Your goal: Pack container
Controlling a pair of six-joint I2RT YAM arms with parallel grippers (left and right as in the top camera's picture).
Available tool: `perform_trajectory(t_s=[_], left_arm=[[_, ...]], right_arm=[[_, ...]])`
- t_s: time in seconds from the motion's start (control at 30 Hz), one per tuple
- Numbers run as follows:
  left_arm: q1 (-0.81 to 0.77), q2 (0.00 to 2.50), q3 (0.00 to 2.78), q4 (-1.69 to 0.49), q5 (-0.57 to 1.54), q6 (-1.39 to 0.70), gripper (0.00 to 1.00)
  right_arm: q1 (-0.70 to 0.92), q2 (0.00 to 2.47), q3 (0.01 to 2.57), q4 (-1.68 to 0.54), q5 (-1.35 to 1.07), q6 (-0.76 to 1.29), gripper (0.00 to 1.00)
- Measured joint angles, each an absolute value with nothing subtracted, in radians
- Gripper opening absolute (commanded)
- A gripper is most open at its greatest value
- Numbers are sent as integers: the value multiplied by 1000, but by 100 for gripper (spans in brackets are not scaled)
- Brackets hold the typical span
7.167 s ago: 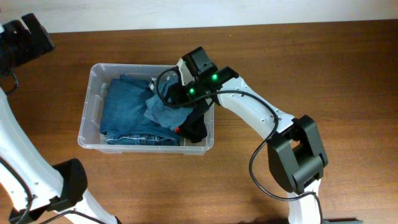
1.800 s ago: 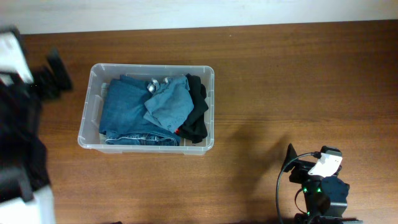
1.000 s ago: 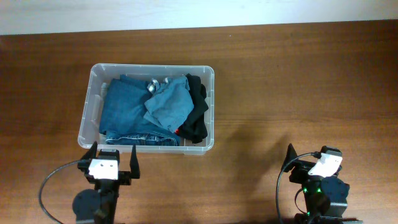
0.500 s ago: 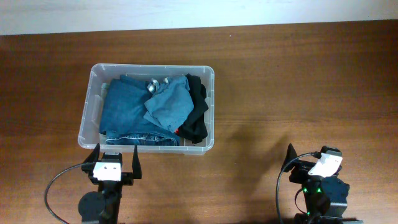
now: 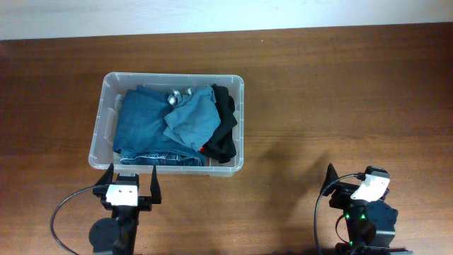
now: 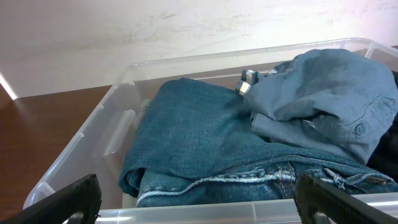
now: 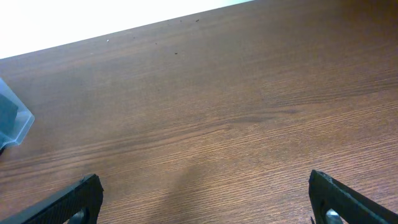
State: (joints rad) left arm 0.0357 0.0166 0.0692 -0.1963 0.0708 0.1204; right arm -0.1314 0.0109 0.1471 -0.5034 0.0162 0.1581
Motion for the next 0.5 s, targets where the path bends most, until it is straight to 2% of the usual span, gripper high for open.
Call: perform_trajectory(t_s=[0.5], left_arm=[[36,17,69,-196,71,120,99]], right_arm=[[-131,11,147,-503,16,158,99]])
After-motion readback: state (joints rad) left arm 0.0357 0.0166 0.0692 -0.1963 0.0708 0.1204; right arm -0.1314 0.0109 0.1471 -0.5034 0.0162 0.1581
